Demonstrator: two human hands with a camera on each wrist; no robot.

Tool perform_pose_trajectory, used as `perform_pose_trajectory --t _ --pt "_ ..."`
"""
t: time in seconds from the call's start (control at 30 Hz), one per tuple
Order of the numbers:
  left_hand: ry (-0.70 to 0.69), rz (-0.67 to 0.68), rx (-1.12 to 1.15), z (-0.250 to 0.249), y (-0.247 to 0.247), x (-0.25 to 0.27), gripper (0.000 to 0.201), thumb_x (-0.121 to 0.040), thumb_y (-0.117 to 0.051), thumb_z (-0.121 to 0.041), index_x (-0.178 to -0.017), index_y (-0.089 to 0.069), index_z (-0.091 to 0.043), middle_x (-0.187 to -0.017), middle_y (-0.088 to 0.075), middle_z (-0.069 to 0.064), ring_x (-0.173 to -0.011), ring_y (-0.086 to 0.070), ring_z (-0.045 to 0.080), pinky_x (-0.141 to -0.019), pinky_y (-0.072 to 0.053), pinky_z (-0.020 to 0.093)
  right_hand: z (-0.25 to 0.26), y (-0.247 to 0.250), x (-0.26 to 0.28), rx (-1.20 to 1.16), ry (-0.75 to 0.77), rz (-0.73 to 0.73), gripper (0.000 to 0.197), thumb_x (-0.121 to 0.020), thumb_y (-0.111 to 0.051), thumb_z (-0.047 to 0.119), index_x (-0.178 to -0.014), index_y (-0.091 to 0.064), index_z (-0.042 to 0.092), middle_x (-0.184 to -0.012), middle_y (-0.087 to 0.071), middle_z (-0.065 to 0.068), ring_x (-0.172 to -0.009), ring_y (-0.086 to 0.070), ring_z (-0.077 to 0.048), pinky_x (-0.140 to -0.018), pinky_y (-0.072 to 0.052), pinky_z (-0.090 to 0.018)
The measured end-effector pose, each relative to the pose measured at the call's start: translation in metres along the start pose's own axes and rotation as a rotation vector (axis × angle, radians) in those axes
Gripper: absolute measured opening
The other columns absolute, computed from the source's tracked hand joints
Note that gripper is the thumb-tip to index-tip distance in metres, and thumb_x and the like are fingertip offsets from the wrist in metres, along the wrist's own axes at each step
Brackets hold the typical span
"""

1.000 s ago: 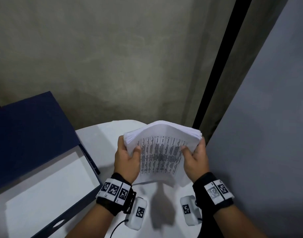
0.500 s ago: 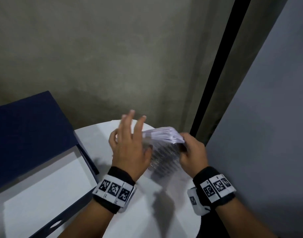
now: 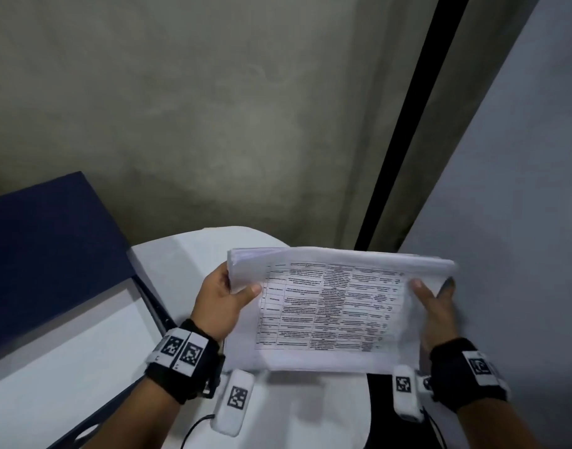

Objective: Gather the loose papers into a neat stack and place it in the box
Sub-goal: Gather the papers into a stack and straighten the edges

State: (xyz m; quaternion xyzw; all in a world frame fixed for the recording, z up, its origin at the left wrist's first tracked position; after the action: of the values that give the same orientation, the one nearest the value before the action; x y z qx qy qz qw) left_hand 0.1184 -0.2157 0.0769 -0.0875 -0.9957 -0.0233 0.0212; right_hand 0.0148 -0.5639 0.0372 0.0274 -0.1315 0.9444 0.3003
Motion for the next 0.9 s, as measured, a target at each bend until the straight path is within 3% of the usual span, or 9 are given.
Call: perform_pose_trajectory --t 0.07,0.13,0.23,0.33,0.5,0.6,0.77,0.83,0.9 --pt "0.025 -0.025 0.01 0.01 0.0 -0.003 0.034 -0.083 -0.065 0.006 -0.101 -0.062 -0.022 -0.103 -0.073 -0.002 -0.094 -0.07 0.015 -0.08 -0.053 0.028 -0.011 -0.007 -0.002 0.002 -0.122 0.154 0.048 -0.072 -0.078 0.02 -0.118 -0.064 0.02 -0.115 -0.071 -0.013 -0.1 -0.069 -0.032 -0.077 -0.059 -0.04" --pt "0.051 -0.065 0.002 0.026 0.0 -0.006 0.034 -0.087 -0.062 0.003 -0.103 -0.06 -0.026 -0.106 -0.071 -0.003 -0.098 -0.068 0.017 -0.083 -0.054 0.034 -0.025 -0.008 -0.006 0.118 -0.156 0.159 0.041 -0.068 -0.083 0.012 -0.106 -0.068 0.01 -0.112 -0.07 -0.022 -0.099 -0.069 -0.039 -0.083 -0.058 -0.047" --pt "0.073 -0.162 -0.024 0.053 0.004 -0.005 0.031 -0.089 -0.062 -0.005 -0.108 -0.057 -0.03 -0.109 -0.07 -0.005 -0.102 -0.066 0.016 -0.088 -0.053 0.039 -0.043 -0.012 -0.009 0.292 -0.102 0.037 0.022 -0.083 -0.07 0.002 -0.101 -0.067 0.014 -0.105 -0.074 -0.015 -0.096 -0.07 -0.035 -0.091 -0.053 -0.054" --pt "0.106 -0.227 0.015 0.076 0.005 0.003 0.03 -0.09 -0.061 -0.006 -0.109 -0.058 -0.029 -0.109 -0.069 -0.002 -0.1 -0.064 0.017 -0.086 -0.051 0.039 -0.061 -0.025 0.005 0.274 -0.115 -0.021 0.021 -0.086 -0.068 0.002 -0.103 -0.067 0.013 -0.096 -0.075 -0.004 -0.094 -0.07 -0.03 -0.089 -0.055 -0.048" --pt "0.275 -0.178 -0.161 0.129 0.015 0.014 0.02 -0.078 -0.07 -0.018 -0.092 -0.058 -0.027 -0.084 -0.066 -0.004 -0.087 -0.063 0.036 -0.065 -0.054 0.044 -0.096 -0.024 0.033 0.372 -0.202 -0.043 0.031 -0.081 -0.074 0.001 -0.092 -0.06 0.027 -0.095 -0.069 0.0 -0.088 -0.066 -0.019 -0.085 -0.052 -0.039" --pt "0.313 -0.255 -0.162 0.131 0.023 0.019 0.022 -0.082 -0.072 -0.023 -0.091 -0.06 -0.038 -0.091 -0.068 -0.01 -0.091 -0.065 0.027 -0.077 -0.057 0.053 -0.092 -0.024 0.035 0.34 -0.193 -0.065 0.027 -0.083 -0.072 0.005 -0.086 -0.061 0.029 -0.088 -0.068 0.006 -0.084 -0.065 -0.015 -0.079 -0.051 -0.036" --pt "0.257 -0.221 -0.111 0.127 0.025 0.022 0.027 -0.077 -0.078 -0.026 -0.096 -0.06 -0.035 -0.093 -0.07 -0.004 -0.091 -0.066 0.024 -0.079 -0.056 0.053 -0.091 -0.023 0.036 0.343 -0.148 -0.002 0.035 -0.076 -0.079 0.004 -0.099 -0.064 0.025 -0.099 -0.073 0.0 -0.087 -0.069 -0.012 -0.075 -0.053 -0.029" --pt "0.189 -0.204 -0.015 0.117 0.023 0.021 0.032 -0.071 -0.078 -0.039 -0.097 -0.06 -0.033 -0.097 -0.069 0.0 -0.092 -0.065 0.022 -0.079 -0.054 0.046 -0.084 -0.023 0.036 0.284 -0.099 0.013 0.044 -0.071 -0.085 0.013 -0.107 -0.063 0.024 -0.097 -0.074 0.003 -0.087 -0.071 -0.012 -0.07 -0.055 -0.026" --pt "0.135 -0.215 0.051 0.106 0.022 0.018 0.033 -0.072 -0.069 -0.052 -0.095 -0.062 -0.03 -0.098 -0.068 0.001 -0.092 -0.063 0.021 -0.08 -0.049 0.04 -0.072 -0.026 0.034 0.237 -0.023 -0.011 0.032 -0.075 -0.081 0.023 -0.101 -0.063 0.025 -0.09 -0.073 0.006 -0.08 -0.07 -0.01 -0.066 -0.055 -0.025"
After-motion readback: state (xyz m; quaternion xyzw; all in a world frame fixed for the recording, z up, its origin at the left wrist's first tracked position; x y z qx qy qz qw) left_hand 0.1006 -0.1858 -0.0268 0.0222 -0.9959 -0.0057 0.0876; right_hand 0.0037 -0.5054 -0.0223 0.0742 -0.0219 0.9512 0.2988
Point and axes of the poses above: each hand's wrist, its own x-axis away from the middle knuckle, its own y-axis out of the back of the hand, z = x × y, the point moved 6 cm from there along -x, towards the middle knuckle
